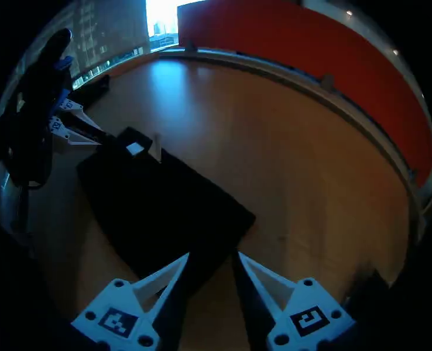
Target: Fold towel
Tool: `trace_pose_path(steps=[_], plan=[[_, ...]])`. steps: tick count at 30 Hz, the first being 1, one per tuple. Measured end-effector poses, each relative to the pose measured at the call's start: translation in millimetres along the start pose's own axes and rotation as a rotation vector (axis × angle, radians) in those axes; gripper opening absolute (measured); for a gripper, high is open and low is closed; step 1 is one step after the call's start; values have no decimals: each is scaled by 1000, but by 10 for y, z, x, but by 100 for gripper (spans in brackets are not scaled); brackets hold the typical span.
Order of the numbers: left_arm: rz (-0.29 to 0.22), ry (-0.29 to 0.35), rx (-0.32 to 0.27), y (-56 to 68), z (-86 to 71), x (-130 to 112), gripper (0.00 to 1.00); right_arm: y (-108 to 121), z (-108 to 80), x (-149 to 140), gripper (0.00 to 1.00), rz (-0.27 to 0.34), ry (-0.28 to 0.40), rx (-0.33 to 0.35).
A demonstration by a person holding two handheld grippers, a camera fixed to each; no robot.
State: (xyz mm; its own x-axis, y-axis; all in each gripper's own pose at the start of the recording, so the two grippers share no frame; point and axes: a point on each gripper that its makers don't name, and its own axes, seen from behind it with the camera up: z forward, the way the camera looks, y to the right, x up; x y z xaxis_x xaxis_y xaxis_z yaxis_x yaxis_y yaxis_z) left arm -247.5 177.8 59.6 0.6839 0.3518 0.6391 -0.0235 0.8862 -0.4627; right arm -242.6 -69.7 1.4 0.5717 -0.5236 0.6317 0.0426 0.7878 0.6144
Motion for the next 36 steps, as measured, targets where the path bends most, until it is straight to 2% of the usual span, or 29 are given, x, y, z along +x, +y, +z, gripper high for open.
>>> trace_pose_path(steps=[2, 8, 17, 23, 29, 36], plan=[[2, 3, 6, -24, 2, 12, 54, 36, 14, 13, 59, -3, 2, -10], [15, 15, 36, -120, 9, 86, 76, 177, 35, 80, 70, -13, 16, -48], [26, 23, 74, -258, 44, 211, 77, 330, 58, 201, 81, -23, 31, -81], [36, 29, 102, -361, 72, 304, 77, 417, 79, 271, 84, -21, 42, -103], [38, 54, 141, -498, 6, 436, 77, 527, 51, 339, 86, -13, 58, -130], [6, 67, 133, -526, -123, 397, 77, 502, -69, 342, 96, -9, 83, -130]])
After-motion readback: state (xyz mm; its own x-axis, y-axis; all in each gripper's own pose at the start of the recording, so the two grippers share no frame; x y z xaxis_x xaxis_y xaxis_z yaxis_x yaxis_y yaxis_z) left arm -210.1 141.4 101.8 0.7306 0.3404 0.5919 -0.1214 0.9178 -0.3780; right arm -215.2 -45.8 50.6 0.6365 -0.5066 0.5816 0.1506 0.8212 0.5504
